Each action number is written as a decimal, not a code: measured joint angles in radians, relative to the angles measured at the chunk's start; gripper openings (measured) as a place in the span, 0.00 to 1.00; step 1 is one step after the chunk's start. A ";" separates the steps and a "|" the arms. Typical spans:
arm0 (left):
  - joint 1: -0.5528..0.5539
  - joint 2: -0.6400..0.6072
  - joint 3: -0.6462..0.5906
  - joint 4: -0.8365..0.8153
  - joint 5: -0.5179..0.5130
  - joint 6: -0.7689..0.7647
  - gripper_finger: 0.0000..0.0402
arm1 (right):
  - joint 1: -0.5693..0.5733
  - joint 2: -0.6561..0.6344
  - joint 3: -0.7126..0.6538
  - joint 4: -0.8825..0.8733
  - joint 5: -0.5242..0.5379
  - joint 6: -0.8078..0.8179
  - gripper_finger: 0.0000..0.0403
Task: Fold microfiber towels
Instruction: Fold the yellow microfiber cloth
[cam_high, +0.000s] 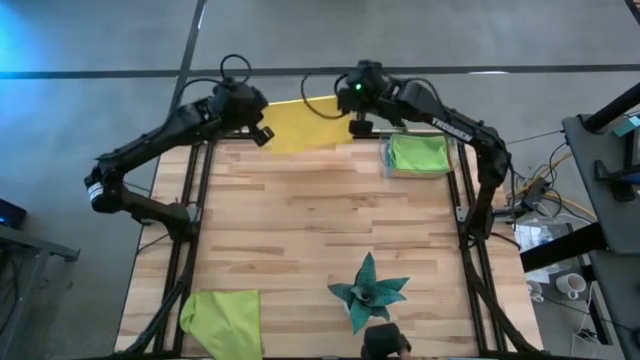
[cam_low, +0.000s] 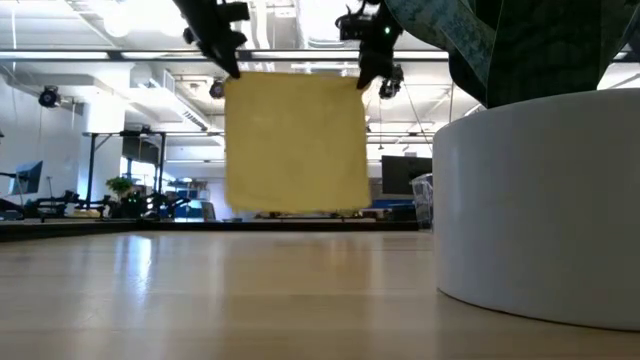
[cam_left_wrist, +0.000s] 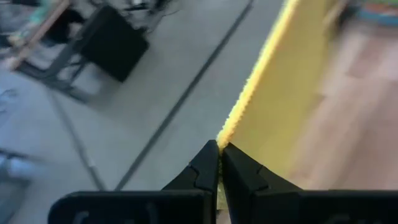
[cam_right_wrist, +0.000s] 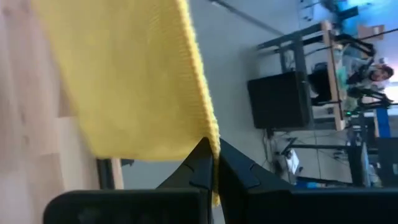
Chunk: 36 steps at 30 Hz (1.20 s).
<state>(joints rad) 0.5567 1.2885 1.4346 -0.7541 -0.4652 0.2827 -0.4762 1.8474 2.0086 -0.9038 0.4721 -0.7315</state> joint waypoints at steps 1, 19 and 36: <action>-0.001 0.001 0.013 -0.017 0.027 -0.011 0.00 | -0.002 -0.001 0.018 -0.008 0.000 0.000 0.02; -0.372 0.006 -0.458 -0.047 0.311 -0.407 0.00 | 0.295 0.000 -0.427 -0.278 -0.411 0.473 0.02; -0.758 0.018 -0.596 0.126 0.356 -0.720 0.00 | 0.601 0.013 -0.586 -0.126 -0.439 0.736 0.02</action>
<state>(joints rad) -0.2015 1.3062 0.8386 -0.6280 -0.1091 -0.4377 0.1249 1.8599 1.4223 -1.0303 0.0329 0.0043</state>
